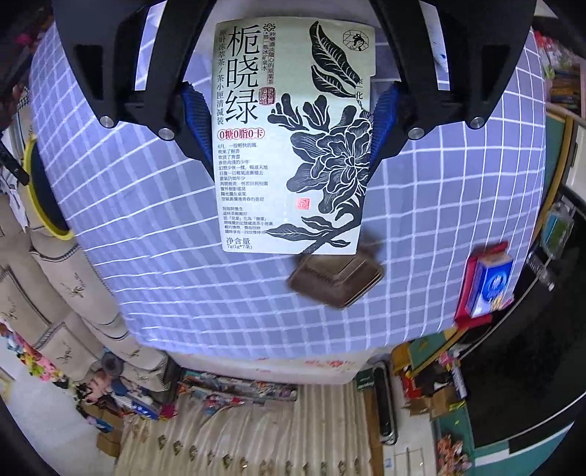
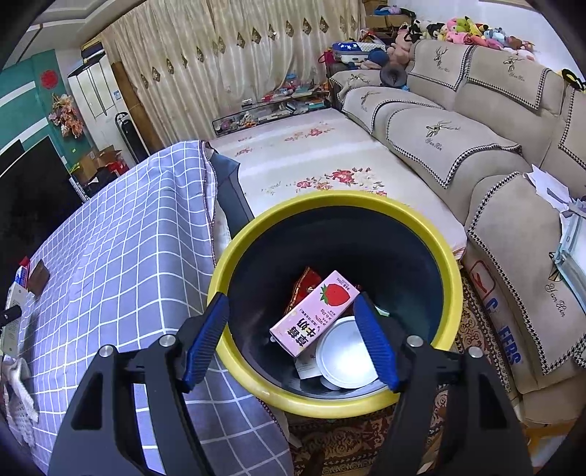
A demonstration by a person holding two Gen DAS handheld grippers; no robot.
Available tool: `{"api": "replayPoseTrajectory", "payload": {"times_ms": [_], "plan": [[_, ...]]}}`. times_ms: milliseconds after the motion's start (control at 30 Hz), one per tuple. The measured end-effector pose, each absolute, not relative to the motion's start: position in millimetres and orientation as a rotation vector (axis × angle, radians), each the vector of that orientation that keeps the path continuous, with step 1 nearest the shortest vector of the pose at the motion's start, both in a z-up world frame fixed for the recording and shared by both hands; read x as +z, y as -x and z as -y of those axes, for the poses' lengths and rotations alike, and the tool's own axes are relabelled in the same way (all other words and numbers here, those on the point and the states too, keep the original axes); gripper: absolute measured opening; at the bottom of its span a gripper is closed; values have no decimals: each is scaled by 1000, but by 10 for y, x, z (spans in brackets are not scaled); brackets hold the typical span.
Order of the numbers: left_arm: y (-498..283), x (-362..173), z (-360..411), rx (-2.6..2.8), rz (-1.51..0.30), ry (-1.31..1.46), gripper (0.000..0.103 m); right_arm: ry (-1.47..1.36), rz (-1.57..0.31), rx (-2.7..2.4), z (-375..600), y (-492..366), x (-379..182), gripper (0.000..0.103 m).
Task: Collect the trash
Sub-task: 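Carry the paper box over the yellow bin and open the left gripper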
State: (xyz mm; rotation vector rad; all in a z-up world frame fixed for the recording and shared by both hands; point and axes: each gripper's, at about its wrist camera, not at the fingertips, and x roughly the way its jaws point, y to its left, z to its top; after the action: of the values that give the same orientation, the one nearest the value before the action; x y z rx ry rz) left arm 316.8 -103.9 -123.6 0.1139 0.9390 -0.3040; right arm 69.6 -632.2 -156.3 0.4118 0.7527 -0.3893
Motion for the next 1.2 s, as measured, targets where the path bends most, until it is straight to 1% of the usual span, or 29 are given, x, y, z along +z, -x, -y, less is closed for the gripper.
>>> {"api": "replayPoseTrajectory", "payload": {"times_ms": [367, 500, 667, 800, 1000, 1100, 1200], "plan": [[-2952, -881, 1852, -474, -865, -160, 71, -412, -694, -406, 6477, -452, -1377, 67], [-2851, -816, 2318, -560, -852, -199, 71, -414, -655, -437, 6619, -230, -1284, 67], [-2703, -798, 3090, -692, -849, -247, 71, -426, -627, -481, 6804, 54, -1230, 68], [-2524, -851, 3775, -807, -854, -294, 71, -440, -622, -524, 6960, 277, -1245, 69], [-2273, -1082, 4783, -924, -901, -364, 71, -480, -620, -560, 7136, 481, -1327, 69], [-2204, -1277, 5189, -944, -942, -388, 71, -487, -612, -574, 7186, 556, -1343, 69], [-2242, -1428, 5433, -930, -951, -416, 72, -494, -607, -591, 7254, 611, -1335, 69]]}}
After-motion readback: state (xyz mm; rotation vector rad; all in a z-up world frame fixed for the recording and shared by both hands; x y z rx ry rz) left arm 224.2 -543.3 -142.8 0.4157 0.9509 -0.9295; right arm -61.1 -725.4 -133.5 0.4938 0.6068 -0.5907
